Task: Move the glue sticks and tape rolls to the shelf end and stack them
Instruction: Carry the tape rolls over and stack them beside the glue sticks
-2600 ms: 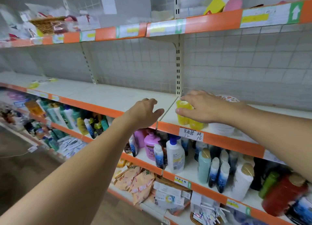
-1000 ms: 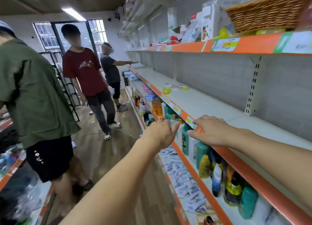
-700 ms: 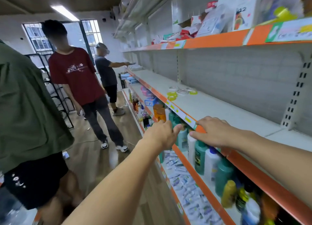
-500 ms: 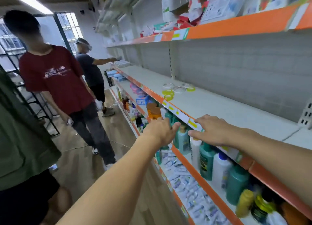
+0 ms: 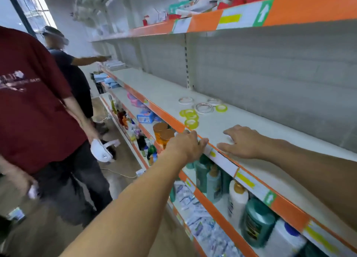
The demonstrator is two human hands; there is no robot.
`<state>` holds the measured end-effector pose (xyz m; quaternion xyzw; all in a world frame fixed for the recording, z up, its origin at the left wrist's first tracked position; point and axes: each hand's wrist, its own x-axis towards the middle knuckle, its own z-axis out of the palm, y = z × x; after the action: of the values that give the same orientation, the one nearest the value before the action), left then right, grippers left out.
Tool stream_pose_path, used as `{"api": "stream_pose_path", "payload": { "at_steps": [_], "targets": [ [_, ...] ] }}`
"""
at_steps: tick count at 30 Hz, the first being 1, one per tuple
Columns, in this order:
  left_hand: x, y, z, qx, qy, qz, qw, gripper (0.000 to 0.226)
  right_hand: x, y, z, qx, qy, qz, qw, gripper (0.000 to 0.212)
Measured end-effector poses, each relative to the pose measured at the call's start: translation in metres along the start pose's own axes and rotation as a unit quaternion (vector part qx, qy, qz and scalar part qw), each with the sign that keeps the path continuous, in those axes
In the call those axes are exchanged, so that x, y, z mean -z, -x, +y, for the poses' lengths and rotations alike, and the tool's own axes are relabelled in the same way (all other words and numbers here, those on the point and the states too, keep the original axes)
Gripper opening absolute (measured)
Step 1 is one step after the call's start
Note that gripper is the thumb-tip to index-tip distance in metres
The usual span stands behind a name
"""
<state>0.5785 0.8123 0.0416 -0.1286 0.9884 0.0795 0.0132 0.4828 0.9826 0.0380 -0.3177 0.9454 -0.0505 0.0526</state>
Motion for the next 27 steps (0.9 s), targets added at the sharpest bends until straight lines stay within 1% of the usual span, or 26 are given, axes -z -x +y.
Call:
{"api": "stream_pose_path", "payload": {
  "at_steps": [4, 8, 11, 16, 20, 22, 24, 27],
  "targets": [
    [0.012, -0.061, -0.018, -0.006, -0.007, -0.002, 1.000, 0.060, 0.012, -0.051, 0.010, -0.023, -0.015, 0.009, 1.000, 0.073],
    [0.016, -0.114, -0.025, -0.041, -0.038, -0.002, 0.998, 0.055, 0.007, -0.086, 0.018, -0.054, -0.013, 0.003, 0.998, 0.070],
    [0.011, -0.156, -0.033, -0.052, -0.016, -0.006, 0.998, 0.060, -0.002, -0.112, 0.025, -0.085, -0.019, -0.001, 0.996, 0.069],
    [0.001, -0.228, -0.053, -0.097, -0.022, -0.016, 0.995, 0.066, -0.020, -0.162, 0.031, -0.144, -0.035, 0.014, 0.989, 0.070],
    [-0.005, -0.284, -0.067, -0.144, 0.009, -0.003, 0.990, 0.081, -0.036, -0.200, 0.029, -0.187, -0.057, 0.048, 0.979, 0.059],
    [-0.006, -0.305, -0.066, -0.178, 0.018, 0.002, 0.984, 0.090, -0.043, -0.215, 0.026, -0.213, -0.070, 0.082, 0.971, 0.055],
    [-0.009, -0.321, -0.061, -0.212, 0.017, -0.013, 0.977, 0.105, -0.050, -0.224, 0.023, -0.233, -0.086, 0.126, 0.960, 0.051],
    [-0.020, -0.336, -0.058, -0.251, 0.028, -0.036, 0.967, 0.118, -0.059, -0.233, 0.019, -0.247, -0.107, 0.194, 0.943, 0.059]
  ]
}}
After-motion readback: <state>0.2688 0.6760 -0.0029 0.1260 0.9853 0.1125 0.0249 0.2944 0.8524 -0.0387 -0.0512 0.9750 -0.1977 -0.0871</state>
